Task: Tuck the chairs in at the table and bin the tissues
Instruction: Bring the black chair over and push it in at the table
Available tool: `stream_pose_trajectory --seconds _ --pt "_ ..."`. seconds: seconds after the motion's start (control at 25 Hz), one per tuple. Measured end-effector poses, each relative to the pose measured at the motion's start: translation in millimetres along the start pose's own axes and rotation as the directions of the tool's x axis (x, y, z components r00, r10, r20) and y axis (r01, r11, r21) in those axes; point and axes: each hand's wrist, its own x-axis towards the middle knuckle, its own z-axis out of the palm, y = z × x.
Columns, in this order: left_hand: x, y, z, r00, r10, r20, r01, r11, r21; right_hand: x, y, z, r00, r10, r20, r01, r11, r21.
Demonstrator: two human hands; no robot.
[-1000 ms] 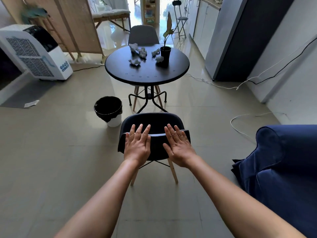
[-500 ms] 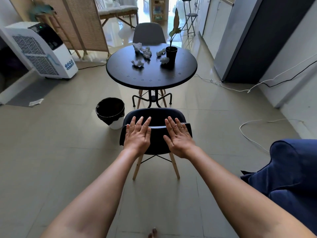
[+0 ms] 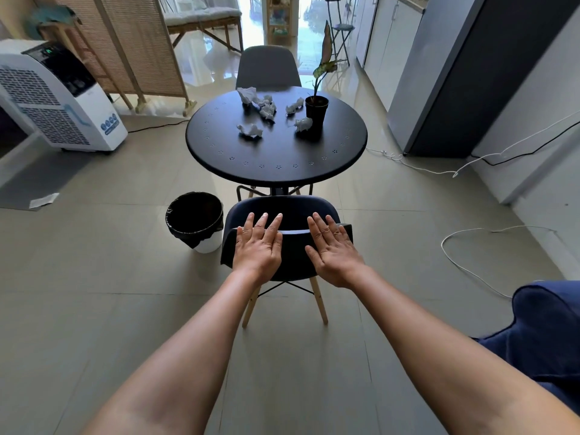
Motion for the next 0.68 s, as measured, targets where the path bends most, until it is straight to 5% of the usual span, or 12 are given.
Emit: stream_pose_trajectory --seconds 0.68 --pt "65 -3 -6 0.999 0.031 0.019 -0.031 0.999 0.012 60 14 -7 0.997 0.029 -0.066 -0.031 0.999 -0.038"
